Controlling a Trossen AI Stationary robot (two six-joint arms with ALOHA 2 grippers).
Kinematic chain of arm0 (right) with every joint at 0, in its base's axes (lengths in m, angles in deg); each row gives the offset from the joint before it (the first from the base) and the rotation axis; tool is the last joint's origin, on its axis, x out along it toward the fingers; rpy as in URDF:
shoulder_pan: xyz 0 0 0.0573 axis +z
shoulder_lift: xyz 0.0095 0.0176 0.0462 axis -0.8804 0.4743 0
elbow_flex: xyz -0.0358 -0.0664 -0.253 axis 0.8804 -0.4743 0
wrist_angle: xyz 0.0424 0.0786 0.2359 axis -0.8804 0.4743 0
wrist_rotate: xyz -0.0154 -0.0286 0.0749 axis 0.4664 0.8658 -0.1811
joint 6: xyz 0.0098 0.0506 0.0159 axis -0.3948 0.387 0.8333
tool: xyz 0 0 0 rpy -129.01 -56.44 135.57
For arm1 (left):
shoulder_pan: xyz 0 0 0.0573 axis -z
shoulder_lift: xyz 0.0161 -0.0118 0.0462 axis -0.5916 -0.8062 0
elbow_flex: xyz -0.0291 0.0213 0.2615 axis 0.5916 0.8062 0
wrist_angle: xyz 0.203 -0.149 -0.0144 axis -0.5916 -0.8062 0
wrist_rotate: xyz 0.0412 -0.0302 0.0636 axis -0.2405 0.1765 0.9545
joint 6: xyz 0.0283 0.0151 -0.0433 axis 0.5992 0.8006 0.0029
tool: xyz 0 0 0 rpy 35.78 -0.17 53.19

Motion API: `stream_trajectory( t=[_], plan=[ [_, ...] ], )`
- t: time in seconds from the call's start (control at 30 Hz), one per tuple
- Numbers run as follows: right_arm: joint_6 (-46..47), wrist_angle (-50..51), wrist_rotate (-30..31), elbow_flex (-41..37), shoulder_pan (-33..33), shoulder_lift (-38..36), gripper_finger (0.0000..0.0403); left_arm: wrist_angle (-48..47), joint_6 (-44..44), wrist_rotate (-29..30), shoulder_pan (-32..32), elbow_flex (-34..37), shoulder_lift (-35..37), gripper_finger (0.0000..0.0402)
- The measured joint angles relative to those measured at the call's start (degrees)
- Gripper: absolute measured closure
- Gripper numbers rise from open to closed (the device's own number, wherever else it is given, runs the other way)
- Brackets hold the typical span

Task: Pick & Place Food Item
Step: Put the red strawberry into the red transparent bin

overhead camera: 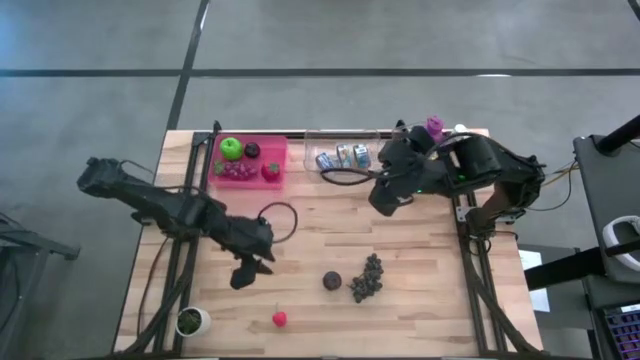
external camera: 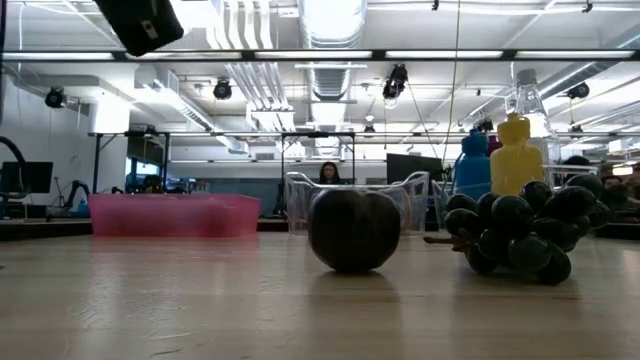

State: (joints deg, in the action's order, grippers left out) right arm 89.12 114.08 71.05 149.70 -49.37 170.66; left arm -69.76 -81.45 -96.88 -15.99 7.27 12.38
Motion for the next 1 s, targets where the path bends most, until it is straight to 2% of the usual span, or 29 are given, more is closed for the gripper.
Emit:
stream_trajectory(
  t=[0.23, 0.43, 0.63, 0.9, 1.0],
  plan=[
    [1.93, -0.17, -0.36, -6.0, 0.44, -5.96, 0.0179, 0.13, 1.38, 0.15, 5.26, 0.0, -7.88, 0.0247],
    [4.97, -2.52, -0.36, -12.26, 0.45, -10.3, 0.0179, -0.28, 16.56, 0.35, 6.48, 0.0, -15.9, 0.0267],
    [8.46, -4.97, -0.63, -17.85, 0.44, -13.95, 0.0179, 1.41, 26.04, 0.21, 6.62, 0.0, -20.82, 0.0275],
    [8.5, -9.31, -10.33, -24.46, 0.44, -17.67, 0.0179, 5.67, 36.96, -0.04, 6.67, 0.0, -23.31, 0.0275],
    [8.45, -10.1, -11.67, -26.83, 0.44, -18.8, 0.0179, 6.07, 40.57, -0.04, 6.8, 0.02, -23.57, 0.0275]
  ],
)
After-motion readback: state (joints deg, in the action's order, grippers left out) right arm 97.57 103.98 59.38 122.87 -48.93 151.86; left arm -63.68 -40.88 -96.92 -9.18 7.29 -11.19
